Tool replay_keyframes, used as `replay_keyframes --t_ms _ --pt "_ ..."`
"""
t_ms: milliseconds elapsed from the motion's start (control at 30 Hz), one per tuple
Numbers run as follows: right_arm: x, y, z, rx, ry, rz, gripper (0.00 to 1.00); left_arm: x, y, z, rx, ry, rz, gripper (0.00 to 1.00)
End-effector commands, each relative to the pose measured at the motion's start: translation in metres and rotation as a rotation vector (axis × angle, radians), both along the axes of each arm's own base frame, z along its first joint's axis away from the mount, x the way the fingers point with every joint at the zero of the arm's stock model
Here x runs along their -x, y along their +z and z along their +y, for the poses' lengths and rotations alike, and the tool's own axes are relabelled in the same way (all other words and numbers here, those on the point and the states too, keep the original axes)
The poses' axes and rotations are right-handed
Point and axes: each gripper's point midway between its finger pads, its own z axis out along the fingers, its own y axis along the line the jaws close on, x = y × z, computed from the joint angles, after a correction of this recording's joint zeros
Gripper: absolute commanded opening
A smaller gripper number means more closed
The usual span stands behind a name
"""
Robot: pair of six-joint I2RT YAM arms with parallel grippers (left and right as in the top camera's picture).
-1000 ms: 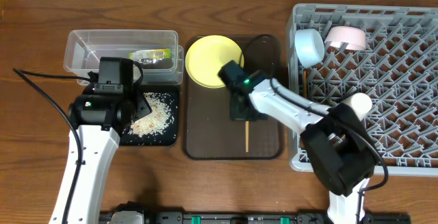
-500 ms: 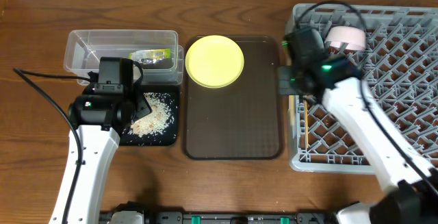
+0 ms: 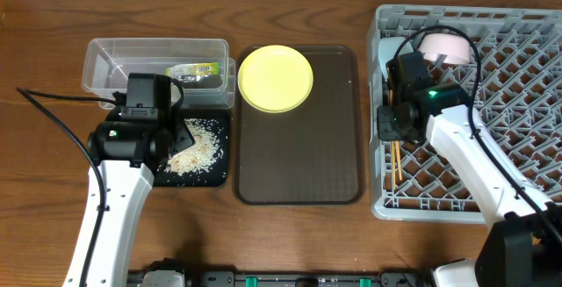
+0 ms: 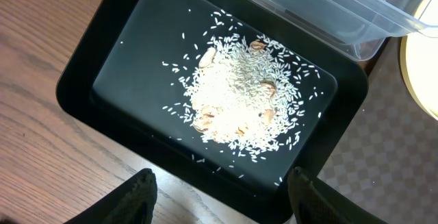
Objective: Sort waste into correct bins and load items into the dishwasher rack
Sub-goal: 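Insert the second chopstick into the rack's left edge, then grasp the rim of the yellow plate with the right gripper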
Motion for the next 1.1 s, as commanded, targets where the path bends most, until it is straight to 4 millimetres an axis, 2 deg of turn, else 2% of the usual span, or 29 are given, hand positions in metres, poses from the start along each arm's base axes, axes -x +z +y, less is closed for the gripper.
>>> replay_keyframes --t_ms 0,133,200,333,400,500,567,667,900,1067 --pt "-0.015 0.007 0.001 -0.008 0.004 -0.065 0.16 -0.001 0.006 0.005 -0.015 0.017 -0.019 0.64" --pt "-0.044 0.030 0.016 -0.070 0.018 -0.187 0.40 0.000 0.006 0.005 -0.015 0.017 -0.018 0.65" --pt "-0.059 0.044 0.032 -0.146 0.045 -0.251 0.42 0.000 0.006 0.005 -0.015 0.017 -0.018 0.65" --pt "-0.084 0.074 0.079 -0.340 0.161 -0.390 0.48 -0.001 0.006 0.005 -0.015 0.017 -0.019 0.65" --pt "-0.092 0.083 0.098 -0.392 0.204 -0.442 0.50 -0.001 0.006 0.005 -0.015 0.017 -0.019 0.65" --pt "-0.102 0.086 0.121 -0.421 0.254 -0.493 0.57 -0.001 0.006 0.005 -0.015 0.017 -0.018 0.65" --pt "-0.106 0.079 0.136 -0.431 0.280 -0.502 0.57 -0.001 0.006 0.005 -0.015 0.017 -0.018 0.65" --pt "-0.112 0.056 0.155 -0.443 0.278 -0.481 0.56 -0.001 0.006 0.005 -0.015 0.017 -0.018 0.65" --pt "-0.123 -0.022 0.172 -0.396 0.148 -0.398 0.56 0.000 0.006 0.005 -0.015 0.017 -0.017 0.65" --pt "-0.121 -0.061 0.189 -0.408 0.137 -0.356 0.55 0.000 0.006 0.005 -0.015 0.017 -0.017 0.65"
